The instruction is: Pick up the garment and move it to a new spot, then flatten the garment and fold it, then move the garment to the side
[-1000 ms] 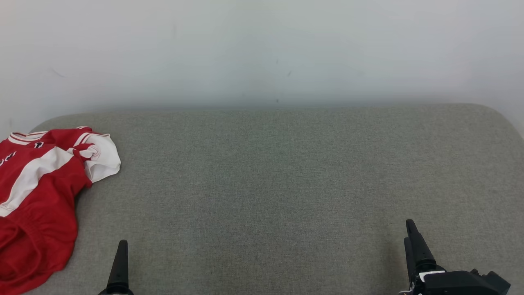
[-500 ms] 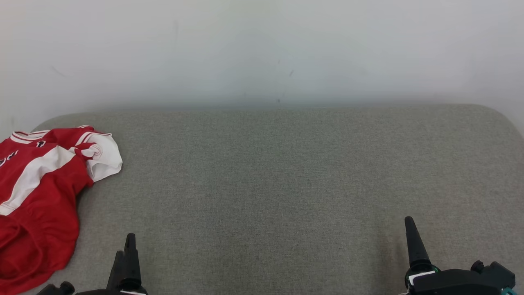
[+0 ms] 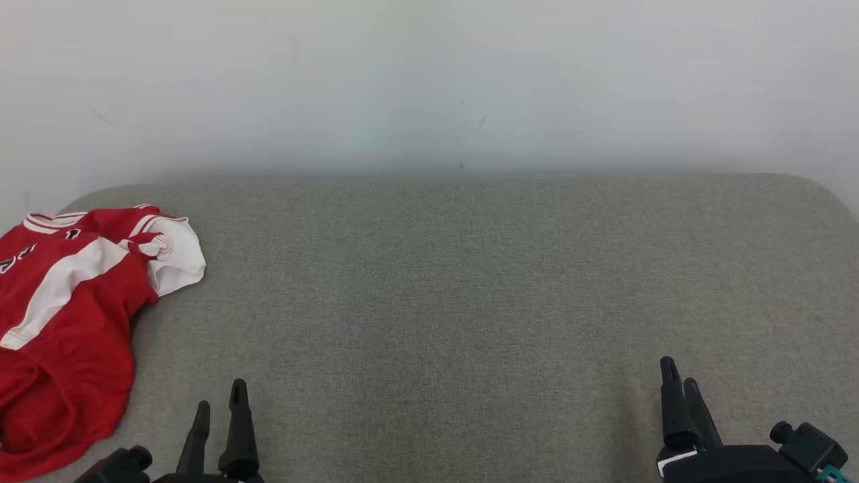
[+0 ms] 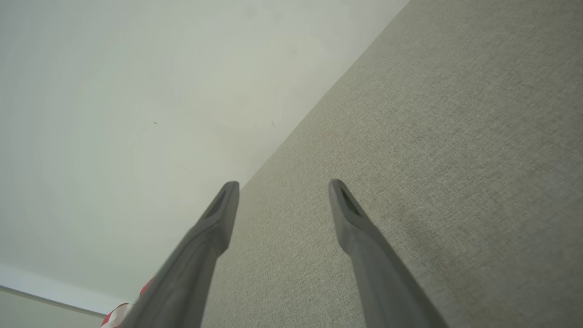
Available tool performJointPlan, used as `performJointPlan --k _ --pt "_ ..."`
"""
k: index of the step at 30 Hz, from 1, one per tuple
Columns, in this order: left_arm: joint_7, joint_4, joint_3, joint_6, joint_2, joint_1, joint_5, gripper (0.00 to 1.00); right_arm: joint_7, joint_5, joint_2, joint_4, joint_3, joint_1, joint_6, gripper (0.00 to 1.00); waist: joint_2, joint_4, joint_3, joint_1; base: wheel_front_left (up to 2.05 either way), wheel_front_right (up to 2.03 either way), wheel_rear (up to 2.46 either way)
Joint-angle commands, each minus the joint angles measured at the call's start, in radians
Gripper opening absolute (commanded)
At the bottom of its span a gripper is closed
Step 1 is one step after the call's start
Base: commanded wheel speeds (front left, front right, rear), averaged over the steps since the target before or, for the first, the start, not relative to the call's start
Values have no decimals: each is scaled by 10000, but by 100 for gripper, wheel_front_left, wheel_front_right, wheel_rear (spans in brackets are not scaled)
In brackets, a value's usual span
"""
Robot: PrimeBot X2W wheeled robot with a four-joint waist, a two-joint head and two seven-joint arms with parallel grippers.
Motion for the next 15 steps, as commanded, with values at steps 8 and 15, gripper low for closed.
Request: performJointPlan --k 8,15 --pt "-341 2 -269 22 83 26 1619 100 -339 -1516 -10 189 -15 29 24 100 0 51 -66 0 0 0 0" --pt "-526 -18 -413 44 116 77 2572 100 -531 -2301 -9 295 26 59 25 100 0 43 -90 0 0 0 0"
